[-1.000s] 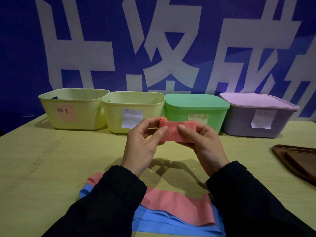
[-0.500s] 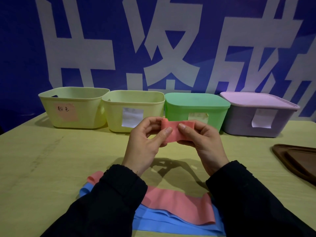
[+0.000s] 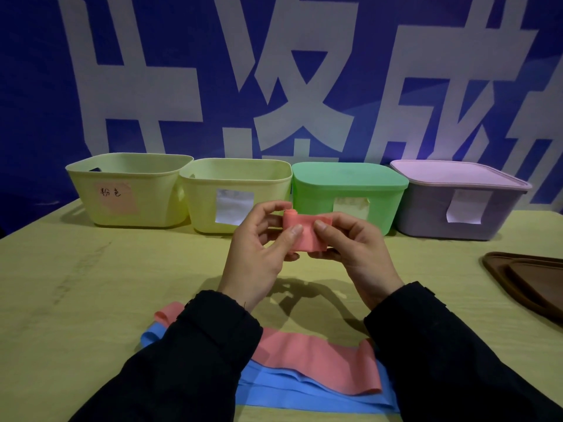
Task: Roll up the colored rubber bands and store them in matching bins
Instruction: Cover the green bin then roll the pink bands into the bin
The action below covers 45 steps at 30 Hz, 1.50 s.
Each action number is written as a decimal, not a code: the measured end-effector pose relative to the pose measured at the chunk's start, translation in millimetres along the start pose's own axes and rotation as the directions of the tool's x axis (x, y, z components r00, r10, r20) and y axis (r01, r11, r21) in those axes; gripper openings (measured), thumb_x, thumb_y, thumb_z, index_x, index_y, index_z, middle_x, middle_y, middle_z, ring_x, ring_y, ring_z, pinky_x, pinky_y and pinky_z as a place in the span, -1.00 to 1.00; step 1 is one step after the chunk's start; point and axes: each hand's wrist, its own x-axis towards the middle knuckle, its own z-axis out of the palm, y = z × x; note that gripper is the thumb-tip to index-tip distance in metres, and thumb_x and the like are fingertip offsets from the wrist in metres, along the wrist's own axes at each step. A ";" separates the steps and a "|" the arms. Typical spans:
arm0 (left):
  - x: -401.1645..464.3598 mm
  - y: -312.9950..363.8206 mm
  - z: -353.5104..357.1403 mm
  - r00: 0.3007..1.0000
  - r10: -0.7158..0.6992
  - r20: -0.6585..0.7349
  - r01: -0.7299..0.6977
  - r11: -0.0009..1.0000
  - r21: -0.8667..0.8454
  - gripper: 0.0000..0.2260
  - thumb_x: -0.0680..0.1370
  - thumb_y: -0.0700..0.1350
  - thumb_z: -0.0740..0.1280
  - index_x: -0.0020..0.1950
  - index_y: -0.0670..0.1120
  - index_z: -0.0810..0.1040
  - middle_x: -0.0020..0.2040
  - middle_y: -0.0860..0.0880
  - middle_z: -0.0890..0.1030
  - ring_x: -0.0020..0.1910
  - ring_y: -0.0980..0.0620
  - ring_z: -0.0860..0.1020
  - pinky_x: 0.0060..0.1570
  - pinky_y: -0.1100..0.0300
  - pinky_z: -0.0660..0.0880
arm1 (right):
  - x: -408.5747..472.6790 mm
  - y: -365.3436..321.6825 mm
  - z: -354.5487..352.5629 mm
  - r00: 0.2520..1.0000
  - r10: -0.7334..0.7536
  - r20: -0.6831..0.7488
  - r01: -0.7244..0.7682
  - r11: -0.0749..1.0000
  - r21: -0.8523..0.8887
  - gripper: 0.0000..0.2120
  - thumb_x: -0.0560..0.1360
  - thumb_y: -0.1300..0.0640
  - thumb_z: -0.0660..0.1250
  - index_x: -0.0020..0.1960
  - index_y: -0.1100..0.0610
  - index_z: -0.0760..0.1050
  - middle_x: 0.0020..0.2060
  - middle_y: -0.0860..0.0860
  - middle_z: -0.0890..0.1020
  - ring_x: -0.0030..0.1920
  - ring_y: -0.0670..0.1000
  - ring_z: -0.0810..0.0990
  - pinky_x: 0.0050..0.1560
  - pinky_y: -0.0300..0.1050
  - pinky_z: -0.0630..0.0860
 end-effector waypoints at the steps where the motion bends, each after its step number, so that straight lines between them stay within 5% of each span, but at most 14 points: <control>1: -0.1 0.4 0.1 1.000 -0.006 -0.005 0.006 1.000 -0.010 -0.75 0.55 -0.22 0.44 0.19 0.00 0.56 0.02 -0.08 0.69 -0.02 -0.03 0.67 -0.20 0.16 0.64 | 0.1 0.1 0.2 1.000 -0.009 -0.011 0.009 1.000 -0.002 -0.90 0.57 0.20 0.35 -0.01 0.16 0.64 -0.20 0.00 0.70 -0.17 -0.04 0.65 -0.13 -0.07 0.63; 6: -0.6 -1.3 0.6 0.999 0.043 0.033 -0.044 0.999 0.014 -0.79 0.58 -0.23 0.41 0.12 0.07 0.61 0.11 -0.08 0.65 0.00 0.04 0.65 -0.23 0.20 0.62 | 0.4 -1.4 -1.4 0.993 -0.073 -0.091 0.070 0.997 -0.034 -0.92 0.53 0.21 0.41 -0.02 0.14 0.68 -0.19 0.04 0.73 -0.15 -0.05 0.68 -0.18 -0.14 0.61; 12: -0.6 -3.0 -1.4 0.996 0.048 0.080 -0.052 0.998 0.044 -0.71 0.67 -0.20 0.27 0.26 0.16 0.57 0.19 -0.06 0.59 0.09 -0.05 0.63 -0.10 0.16 0.62 | 1.5 3.0 0.9 0.998 -0.053 -0.026 0.052 0.998 -0.023 -0.91 0.55 0.26 0.37 0.01 0.21 0.64 -0.20 0.02 0.70 -0.17 -0.05 0.63 -0.18 -0.12 0.61; 21: -0.1 -2.1 -0.2 0.999 0.032 0.006 -0.032 0.999 0.027 -0.74 0.57 -0.21 0.43 0.17 0.08 0.52 0.07 -0.06 0.60 -0.07 -0.06 0.66 -0.25 0.18 0.62 | 0.8 1.2 0.4 0.997 -0.042 -0.057 0.041 0.999 -0.016 -0.90 0.51 0.25 0.43 0.01 0.25 0.64 -0.22 0.06 0.70 -0.22 -0.05 0.64 -0.23 -0.16 0.60; 28: 2.2 -6.5 -1.4 0.998 0.065 0.007 -0.065 0.992 0.109 -0.79 0.55 -0.17 0.47 0.12 0.07 0.62 0.03 0.04 0.69 0.03 0.07 0.65 -0.09 0.13 0.63 | 0.6 1.1 -1.7 0.998 -0.012 -0.057 0.011 1.000 -0.029 -0.91 0.50 0.21 0.44 0.00 0.18 0.60 -0.24 0.08 0.72 -0.18 -0.01 0.69 -0.22 -0.11 0.62; 35: -0.7 -5.1 1.7 0.995 0.070 0.068 -0.074 0.995 0.066 -0.73 0.67 -0.22 0.28 0.27 0.10 0.57 0.15 -0.04 0.59 0.04 -0.04 0.65 -0.14 0.14 0.64 | -1.4 1.2 5.8 0.995 -0.094 -0.014 0.094 0.996 0.004 -0.96 0.52 0.26 0.39 -0.03 0.17 0.58 -0.24 -0.06 0.68 -0.19 -0.09 0.63 -0.22 -0.18 0.60; 41: -2.3 -1.0 3.6 0.995 0.059 0.082 -0.061 0.998 0.027 -0.77 0.58 -0.22 0.42 0.17 0.04 0.54 0.04 -0.02 0.64 -0.03 0.02 0.66 -0.22 0.13 0.63 | -1.8 -4.2 7.1 0.990 -0.132 -0.048 0.128 0.989 -0.078 -0.87 0.41 0.11 0.47 -0.08 0.14 0.63 -0.26 -0.03 0.69 -0.24 -0.05 0.63 -0.24 -0.17 0.57; 45: -1.0 -5.1 1.1 0.995 0.081 0.061 -0.083 0.996 0.039 -0.79 0.60 -0.22 0.40 0.20 -0.02 0.53 0.07 -0.01 0.69 0.08 0.06 0.65 -0.06 0.17 0.61 | -1.8 0.3 6.9 0.990 -0.132 -0.059 0.129 0.991 -0.041 -0.82 0.38 0.10 0.50 -0.07 0.15 0.61 -0.26 0.00 0.70 -0.23 -0.05 0.64 -0.27 -0.19 0.54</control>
